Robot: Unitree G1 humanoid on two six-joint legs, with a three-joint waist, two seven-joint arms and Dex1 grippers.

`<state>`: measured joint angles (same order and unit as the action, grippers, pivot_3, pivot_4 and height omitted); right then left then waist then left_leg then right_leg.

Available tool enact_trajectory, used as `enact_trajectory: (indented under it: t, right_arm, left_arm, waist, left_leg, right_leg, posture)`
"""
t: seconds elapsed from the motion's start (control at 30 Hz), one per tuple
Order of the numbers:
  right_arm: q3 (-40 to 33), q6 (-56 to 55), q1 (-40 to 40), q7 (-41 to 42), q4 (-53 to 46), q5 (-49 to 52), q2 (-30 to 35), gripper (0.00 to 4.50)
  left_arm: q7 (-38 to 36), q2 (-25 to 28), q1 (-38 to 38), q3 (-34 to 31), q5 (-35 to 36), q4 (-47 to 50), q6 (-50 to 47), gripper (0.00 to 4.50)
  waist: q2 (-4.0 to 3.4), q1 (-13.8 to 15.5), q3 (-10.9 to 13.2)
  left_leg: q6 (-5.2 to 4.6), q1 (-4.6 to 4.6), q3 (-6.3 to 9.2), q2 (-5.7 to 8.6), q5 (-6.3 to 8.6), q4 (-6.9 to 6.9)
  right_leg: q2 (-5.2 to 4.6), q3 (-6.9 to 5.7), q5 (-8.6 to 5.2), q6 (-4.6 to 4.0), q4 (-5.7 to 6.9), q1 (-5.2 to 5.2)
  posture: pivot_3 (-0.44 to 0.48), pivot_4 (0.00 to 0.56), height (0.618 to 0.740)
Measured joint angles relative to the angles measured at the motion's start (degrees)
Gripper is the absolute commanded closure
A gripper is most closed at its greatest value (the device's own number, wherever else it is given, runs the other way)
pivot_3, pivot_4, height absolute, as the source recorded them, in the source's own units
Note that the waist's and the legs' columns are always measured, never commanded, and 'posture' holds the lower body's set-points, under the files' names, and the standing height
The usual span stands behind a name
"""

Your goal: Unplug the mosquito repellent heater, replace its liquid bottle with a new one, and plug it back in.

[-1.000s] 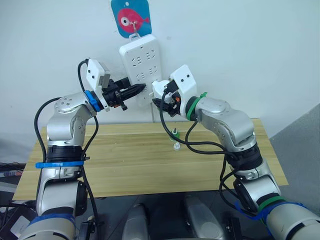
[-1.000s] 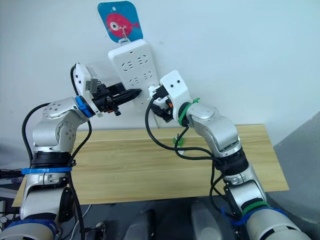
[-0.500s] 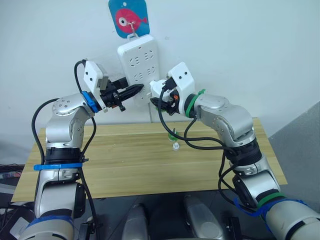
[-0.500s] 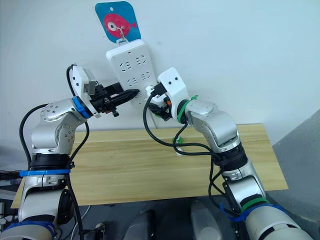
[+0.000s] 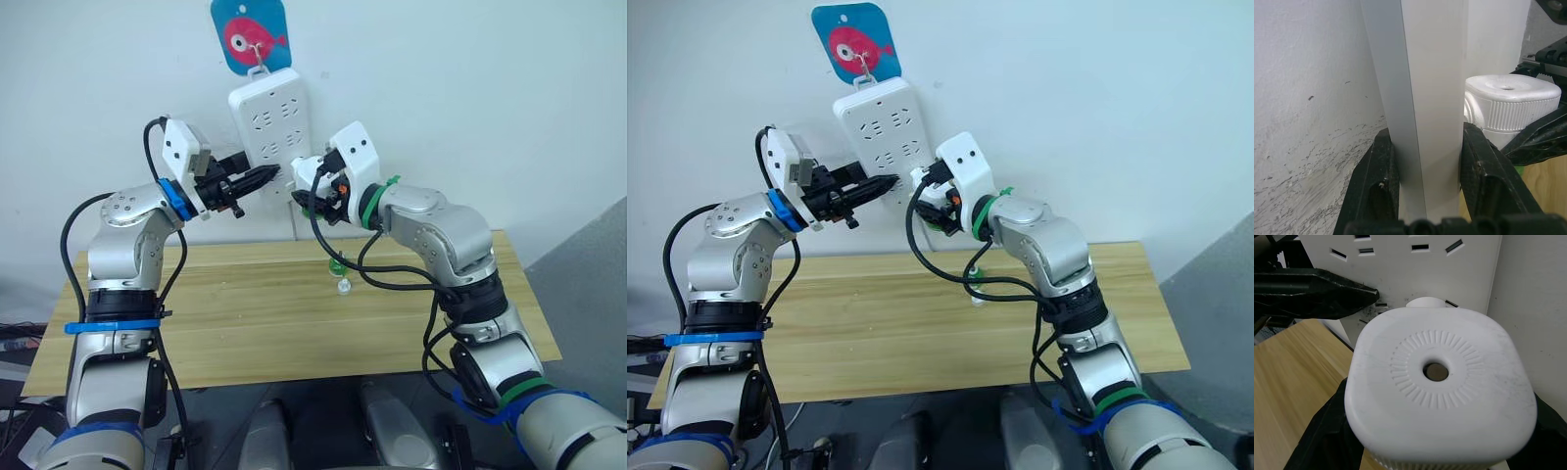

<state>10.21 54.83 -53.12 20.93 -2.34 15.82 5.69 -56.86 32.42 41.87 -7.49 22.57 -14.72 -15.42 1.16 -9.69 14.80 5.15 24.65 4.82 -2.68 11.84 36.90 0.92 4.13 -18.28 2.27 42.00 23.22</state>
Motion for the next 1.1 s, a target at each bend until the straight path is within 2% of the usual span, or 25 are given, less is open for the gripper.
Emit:
enact_trajectory:
  t: [0.63, 1.0, 1.03, 1.1]
  right_arm:
    - [0.0, -3.2, -2.3, 0.3, 6.7, 0.0, -2.5, 1.45]
    - [0.3, -3.2, -2.5, 0.4, 6.7, -0.1, -2.2, 1.45]
    - [0.4, -3.3, -2.5, 0.4, 6.6, -0.1, -2.2, 0.72]
    - [0.2, -5.9, -3.1, -1.4, 6.7, -2.0, -2.3, 0.17]
  left_arm:
    - [0.1, 1.1, -0.8, -1.7, -0.5, 0.9, -2.9, 3.2]
    - [0.1, 0.8, -0.8, -1.9, -0.9, 0.6, -2.0, 3.2]
    - [0.0, 0.7, -0.7, -1.9, -0.9, 0.5, -1.7, 3.2]
    - [0.0, -1.1, -0.5, -1.6, -0.7, 0.5, -1.5, 3.2]
  waist:
    - [0.06, -1.1, -0.1]
    - [0.07, -1.1, -0.1]
    - [0.07, -1.1, -0.1]
    - [0.06, -0.5, -0.1]
  left_leg:
    - [-0.36, -0.22, -0.01, -0.06, -0.23, -0.15]
    - [-0.37, -0.22, -0.01, -0.06, -0.24, -0.16]
    - [-0.37, -0.22, -0.01, -0.06, -0.25, -0.16]
    - [-0.37, -0.18, -0.01, 0.0, -0.25, -0.24]
  right_leg:
    - [0.1, 0.0, 0.16, -0.26, 0.12, -0.02]
    - [0.1, 0.0, 0.17, -0.26, 0.12, -0.02]
    - [0.1, 0.0, 0.17, -0.26, 0.12, -0.02]
    - [0.06, -0.02, 0.16, -0.26, 0.07, -0.01]
  posture:
    - [-0.127, 0.192, 0.725]
    - [-0.128, 0.196, 0.725]
    - [-0.128, 0.196, 0.725]
    - [-0.129, 0.197, 0.725]
